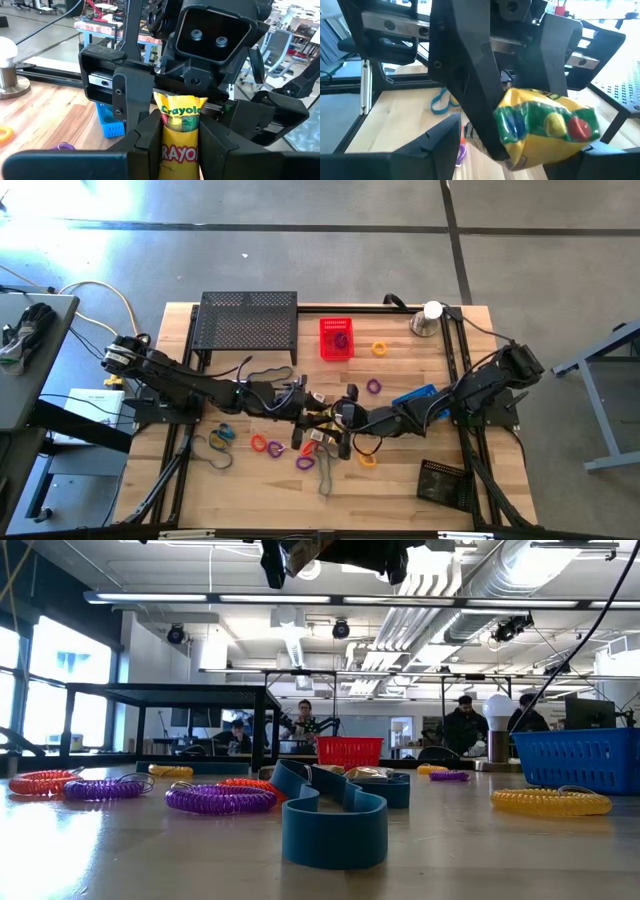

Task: Pick & Place Office Desk Supplies
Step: Put the crayon box into the black bin

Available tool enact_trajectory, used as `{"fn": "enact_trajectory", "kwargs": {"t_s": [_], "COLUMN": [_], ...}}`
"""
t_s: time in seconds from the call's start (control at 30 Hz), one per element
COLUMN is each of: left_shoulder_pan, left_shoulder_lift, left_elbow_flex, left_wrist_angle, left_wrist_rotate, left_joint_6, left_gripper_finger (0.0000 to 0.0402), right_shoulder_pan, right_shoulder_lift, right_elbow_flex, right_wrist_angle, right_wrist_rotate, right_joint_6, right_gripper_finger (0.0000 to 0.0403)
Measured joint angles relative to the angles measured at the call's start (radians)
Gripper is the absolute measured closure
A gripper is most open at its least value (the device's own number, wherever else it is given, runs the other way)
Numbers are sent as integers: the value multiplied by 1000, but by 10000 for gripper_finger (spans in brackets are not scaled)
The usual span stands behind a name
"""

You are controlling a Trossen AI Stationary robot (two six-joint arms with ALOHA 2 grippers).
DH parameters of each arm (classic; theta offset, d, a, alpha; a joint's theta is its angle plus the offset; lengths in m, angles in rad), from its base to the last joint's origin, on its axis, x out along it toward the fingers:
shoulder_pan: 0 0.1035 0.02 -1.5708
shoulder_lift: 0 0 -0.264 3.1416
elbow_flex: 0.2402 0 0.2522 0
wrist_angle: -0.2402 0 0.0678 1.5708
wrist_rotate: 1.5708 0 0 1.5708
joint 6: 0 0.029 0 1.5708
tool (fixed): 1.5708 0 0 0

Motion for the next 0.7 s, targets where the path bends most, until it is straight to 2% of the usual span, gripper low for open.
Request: {"fn": "enact_trajectory", "kwargs": {"t_s": [0.27,0.6,0.7], "left_shoulder_pan": [0,-1,-1], "left_shoulder_lift": [2,2,2], "left_elbow_flex": [0,-1,-1], "left_wrist_angle": [-4,-7,-7], "left_wrist_rotate": [0,5,14], "left_joint_6": [4,11,11], "left_gripper_finger": [309,309,309], "right_shoulder_pan": [-24,-31,-30], "right_shoulder_lift": [63,80,80], "right_elbow_flex": [0,0,0], "right_wrist_angle": [66,76,77], "right_wrist_rotate": [-79,-105,-117], "right_joint_6": [-30,-31,-43], "right_gripper_finger": [189,272,286]}}
